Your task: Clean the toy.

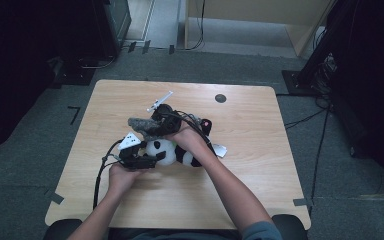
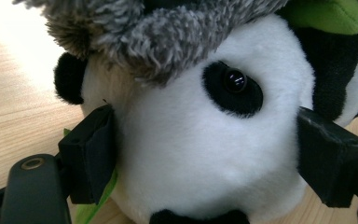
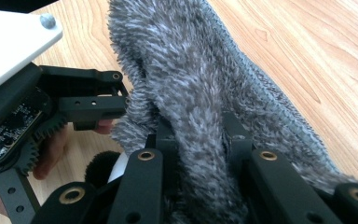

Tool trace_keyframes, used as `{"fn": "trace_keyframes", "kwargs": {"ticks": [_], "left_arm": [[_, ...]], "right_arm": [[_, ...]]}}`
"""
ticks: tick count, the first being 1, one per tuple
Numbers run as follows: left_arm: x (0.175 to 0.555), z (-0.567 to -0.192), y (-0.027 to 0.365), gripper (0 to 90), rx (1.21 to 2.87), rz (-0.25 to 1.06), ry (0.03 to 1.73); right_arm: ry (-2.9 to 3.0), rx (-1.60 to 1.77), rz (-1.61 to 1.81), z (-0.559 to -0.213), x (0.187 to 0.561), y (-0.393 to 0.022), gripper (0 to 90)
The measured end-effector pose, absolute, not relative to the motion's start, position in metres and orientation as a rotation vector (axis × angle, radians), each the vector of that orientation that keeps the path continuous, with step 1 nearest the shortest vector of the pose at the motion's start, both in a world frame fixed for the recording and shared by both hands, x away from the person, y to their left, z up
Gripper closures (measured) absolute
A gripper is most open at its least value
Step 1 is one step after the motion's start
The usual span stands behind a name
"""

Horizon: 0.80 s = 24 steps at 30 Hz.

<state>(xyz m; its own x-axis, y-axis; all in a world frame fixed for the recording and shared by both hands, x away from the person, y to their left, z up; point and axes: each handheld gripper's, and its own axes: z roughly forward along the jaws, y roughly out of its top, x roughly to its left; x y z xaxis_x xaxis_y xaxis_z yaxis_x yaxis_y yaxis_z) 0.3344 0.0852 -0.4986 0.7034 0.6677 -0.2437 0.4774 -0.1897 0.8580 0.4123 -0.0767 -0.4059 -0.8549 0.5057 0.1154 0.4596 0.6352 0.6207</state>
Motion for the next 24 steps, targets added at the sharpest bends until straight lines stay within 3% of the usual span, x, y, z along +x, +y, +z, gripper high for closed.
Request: {"fn": "trace_keyframes", "kwargs": {"ticks": [10,24], "left_arm": [[0.335,-0.499,0.084,16.1,1.831,0.223,0.912],[0.334,-0.499,0.084,16.2,1.854,0.225,0.897]], "right_arm": [[2.79,0.918,1.065,-0.405,0.417,-0.086,75.1],[2.873,0.758,1.043,-0.4,0.404,-0.099,75.6]]}}
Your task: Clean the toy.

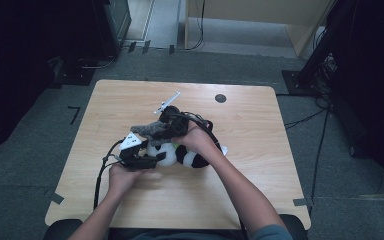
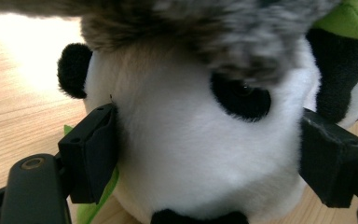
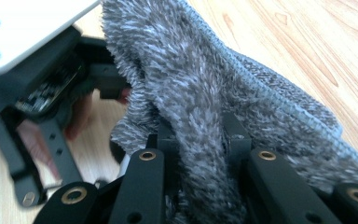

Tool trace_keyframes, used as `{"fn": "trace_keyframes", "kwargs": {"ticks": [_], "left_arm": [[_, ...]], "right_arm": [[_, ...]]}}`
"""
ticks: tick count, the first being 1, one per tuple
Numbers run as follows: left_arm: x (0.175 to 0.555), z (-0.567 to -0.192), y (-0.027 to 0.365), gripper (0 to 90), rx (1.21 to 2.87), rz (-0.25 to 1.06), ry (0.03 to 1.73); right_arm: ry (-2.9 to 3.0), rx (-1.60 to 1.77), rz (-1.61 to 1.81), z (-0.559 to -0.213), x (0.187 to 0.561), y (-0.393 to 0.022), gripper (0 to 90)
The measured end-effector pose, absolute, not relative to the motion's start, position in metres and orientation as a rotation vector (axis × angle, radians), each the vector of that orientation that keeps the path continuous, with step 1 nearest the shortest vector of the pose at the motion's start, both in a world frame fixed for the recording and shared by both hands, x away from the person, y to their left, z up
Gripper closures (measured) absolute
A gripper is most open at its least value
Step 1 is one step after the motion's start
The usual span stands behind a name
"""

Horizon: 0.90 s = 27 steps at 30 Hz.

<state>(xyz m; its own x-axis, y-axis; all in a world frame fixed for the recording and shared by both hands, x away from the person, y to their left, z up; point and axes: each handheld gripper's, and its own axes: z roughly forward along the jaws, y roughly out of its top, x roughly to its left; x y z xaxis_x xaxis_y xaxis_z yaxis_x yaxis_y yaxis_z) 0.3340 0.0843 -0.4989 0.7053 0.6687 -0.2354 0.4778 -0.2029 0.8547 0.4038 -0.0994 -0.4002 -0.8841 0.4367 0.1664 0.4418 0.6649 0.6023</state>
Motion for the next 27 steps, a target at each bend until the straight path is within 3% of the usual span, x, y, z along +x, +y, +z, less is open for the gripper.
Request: {"fn": "trace_keyframes", "kwargs": {"ticks": [13,16,19,20,21,27], "left_arm": [[0.334,-0.499,0.084,16.2,1.842,0.218,0.903],[0.334,-0.499,0.084,16.2,1.842,0.22,0.901],[0.334,-0.499,0.084,16.2,1.84,0.218,0.904],[0.334,-0.499,0.084,16.2,1.84,0.218,0.904],[0.334,-0.499,0.084,16.2,1.842,0.219,0.903],[0.334,-0.499,0.084,16.1,1.845,0.222,0.9]], "right_arm": [[-2.856,-0.724,-1.016,-0.394,0.392,-0.142,74.0],[-2.858,-0.707,-1.052,-0.396,0.391,-0.148,67.3],[-2.908,-0.671,-1.068,-0.394,0.387,-0.145,52.8],[-2.908,-0.671,-1.068,-0.394,0.387,-0.145,52.8],[-2.952,-0.669,-1.082,-0.392,0.385,-0.144,45.7],[-2.999,-0.718,-1.105,-0.394,0.389,-0.148,30.9]]}}
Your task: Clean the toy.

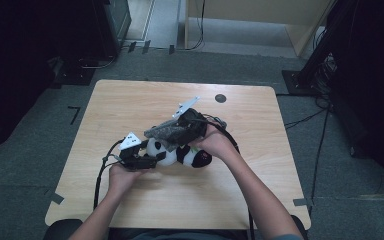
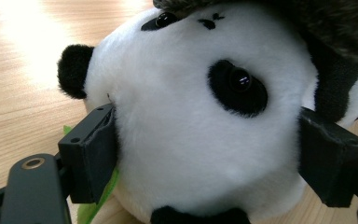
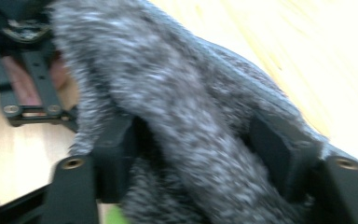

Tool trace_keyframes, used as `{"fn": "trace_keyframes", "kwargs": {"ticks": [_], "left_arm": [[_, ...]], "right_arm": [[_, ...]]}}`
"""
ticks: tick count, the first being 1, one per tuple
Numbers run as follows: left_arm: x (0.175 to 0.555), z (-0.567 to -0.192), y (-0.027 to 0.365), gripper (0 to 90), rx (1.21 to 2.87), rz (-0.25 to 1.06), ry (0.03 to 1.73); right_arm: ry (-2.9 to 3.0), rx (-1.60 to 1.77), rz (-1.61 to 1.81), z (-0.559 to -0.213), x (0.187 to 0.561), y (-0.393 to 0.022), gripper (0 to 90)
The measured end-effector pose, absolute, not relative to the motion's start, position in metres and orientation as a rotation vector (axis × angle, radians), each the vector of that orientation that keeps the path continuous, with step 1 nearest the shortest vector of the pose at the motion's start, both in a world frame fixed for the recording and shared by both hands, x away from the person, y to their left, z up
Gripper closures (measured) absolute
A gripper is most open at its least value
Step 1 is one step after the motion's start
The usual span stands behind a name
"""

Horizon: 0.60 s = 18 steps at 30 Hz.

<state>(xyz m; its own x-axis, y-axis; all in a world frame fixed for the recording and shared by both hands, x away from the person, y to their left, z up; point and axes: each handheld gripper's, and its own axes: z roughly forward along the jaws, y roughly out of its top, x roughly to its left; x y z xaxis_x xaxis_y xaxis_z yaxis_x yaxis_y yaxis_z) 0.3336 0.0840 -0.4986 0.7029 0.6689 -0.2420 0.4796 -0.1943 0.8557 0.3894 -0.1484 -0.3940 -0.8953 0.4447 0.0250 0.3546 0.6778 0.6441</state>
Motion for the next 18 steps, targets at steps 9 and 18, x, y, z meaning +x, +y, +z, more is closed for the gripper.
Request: {"fn": "trace_keyframes", "kwargs": {"ticks": [9,18], "left_arm": [[0.334,-0.499,0.084,16.1,1.853,0.229,0.906],[0.334,-0.499,0.084,17.5,1.842,0.22,0.909]], "right_arm": [[2.8,0.701,0.98,-0.408,0.398,-0.142,41.3],[2.764,0.823,0.998,-0.396,0.397,-0.14,70.7]]}}
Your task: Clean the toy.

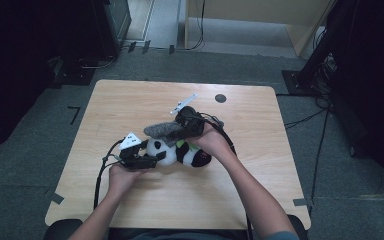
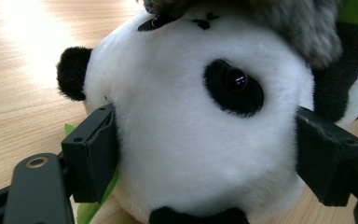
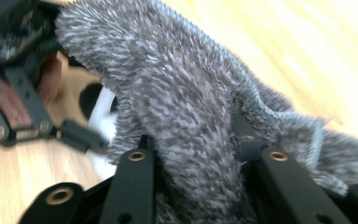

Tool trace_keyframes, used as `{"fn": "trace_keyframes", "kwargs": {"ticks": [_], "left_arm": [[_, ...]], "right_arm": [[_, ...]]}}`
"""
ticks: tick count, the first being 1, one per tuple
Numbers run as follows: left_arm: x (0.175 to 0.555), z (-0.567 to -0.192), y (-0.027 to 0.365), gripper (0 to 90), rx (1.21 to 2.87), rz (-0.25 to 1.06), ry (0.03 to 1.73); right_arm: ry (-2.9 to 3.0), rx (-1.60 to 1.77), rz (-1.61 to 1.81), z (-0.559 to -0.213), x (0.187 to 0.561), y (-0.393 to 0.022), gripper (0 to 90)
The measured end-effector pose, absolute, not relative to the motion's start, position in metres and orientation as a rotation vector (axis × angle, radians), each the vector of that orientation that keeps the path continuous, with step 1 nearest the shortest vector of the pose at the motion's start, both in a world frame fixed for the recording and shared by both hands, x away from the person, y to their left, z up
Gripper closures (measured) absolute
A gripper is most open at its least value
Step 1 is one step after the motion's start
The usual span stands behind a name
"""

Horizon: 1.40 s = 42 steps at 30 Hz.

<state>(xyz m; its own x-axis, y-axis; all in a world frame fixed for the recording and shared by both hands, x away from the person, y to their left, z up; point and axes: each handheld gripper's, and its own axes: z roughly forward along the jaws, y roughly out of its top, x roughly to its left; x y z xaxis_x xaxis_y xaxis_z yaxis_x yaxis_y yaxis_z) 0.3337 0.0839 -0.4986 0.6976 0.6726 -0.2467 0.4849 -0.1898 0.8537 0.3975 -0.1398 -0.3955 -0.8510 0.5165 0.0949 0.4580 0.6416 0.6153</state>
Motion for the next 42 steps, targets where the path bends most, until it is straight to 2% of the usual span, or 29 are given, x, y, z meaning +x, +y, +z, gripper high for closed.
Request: {"fn": "trace_keyframes", "kwargs": {"ticks": [8,11,15,28,42], "left_arm": [[0.333,-0.498,0.083,17.4,1.845,0.235,0.901],[0.332,-0.498,0.083,17.4,1.851,0.235,0.902],[0.332,-0.498,0.084,17.7,1.854,0.229,0.907],[0.33,-0.497,0.079,20.1,1.885,0.237,0.88],[0.333,-0.496,0.08,23.2,1.876,0.204,0.908]], "right_arm": [[2.696,0.885,1.081,-0.38,0.41,-0.113,70.6],[2.749,0.875,1.019,-0.393,0.412,-0.093,69.6],[2.755,0.903,1.031,-0.403,0.411,-0.092,69.6],[2.756,0.821,1.077,-0.401,0.383,-0.12,69.7],[2.743,0.762,1.04,-0.4,0.351,-0.178,70.3]]}}
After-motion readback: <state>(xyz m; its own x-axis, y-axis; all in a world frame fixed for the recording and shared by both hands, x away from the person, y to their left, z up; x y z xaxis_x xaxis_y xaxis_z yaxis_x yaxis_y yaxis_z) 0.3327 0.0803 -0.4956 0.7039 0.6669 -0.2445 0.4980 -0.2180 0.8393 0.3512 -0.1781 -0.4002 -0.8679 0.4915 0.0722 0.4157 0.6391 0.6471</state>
